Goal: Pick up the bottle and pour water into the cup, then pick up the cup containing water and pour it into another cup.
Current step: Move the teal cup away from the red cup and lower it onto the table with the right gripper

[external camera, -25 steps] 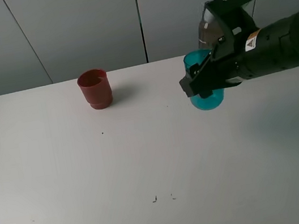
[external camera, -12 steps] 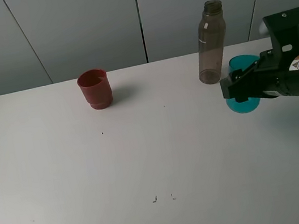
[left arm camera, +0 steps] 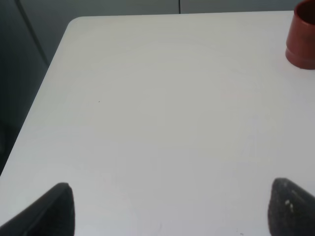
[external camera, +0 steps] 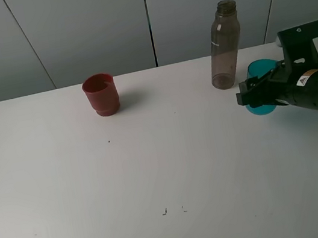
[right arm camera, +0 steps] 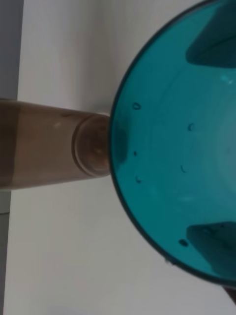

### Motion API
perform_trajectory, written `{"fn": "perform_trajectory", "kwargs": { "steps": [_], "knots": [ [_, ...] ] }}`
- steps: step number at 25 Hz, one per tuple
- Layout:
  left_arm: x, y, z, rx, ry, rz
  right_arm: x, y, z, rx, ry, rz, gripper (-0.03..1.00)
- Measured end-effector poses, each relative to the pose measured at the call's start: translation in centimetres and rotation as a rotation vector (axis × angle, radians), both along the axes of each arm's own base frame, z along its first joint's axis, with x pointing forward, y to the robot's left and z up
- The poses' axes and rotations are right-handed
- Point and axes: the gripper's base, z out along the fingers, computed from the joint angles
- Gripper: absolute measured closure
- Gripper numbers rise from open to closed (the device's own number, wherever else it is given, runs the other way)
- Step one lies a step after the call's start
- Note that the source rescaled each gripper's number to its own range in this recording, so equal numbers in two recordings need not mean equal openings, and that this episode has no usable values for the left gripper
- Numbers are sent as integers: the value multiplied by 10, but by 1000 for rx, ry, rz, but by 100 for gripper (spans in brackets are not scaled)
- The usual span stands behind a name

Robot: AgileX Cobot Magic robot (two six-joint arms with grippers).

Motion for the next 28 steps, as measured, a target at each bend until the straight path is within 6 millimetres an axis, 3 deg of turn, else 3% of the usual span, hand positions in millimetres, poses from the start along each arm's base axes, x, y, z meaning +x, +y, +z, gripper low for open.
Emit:
{"fn": "perform_trajectory", "kwargs": {
  "steps": [9, 28],
  "knots": [
    [0, 0, 0, 0, 0, 0, 3, 0, -30, -33, 51, -6, 91],
    [0, 0, 0, 0, 0, 0, 3, 0, -42, -4, 77, -23, 91]
  ]
}}
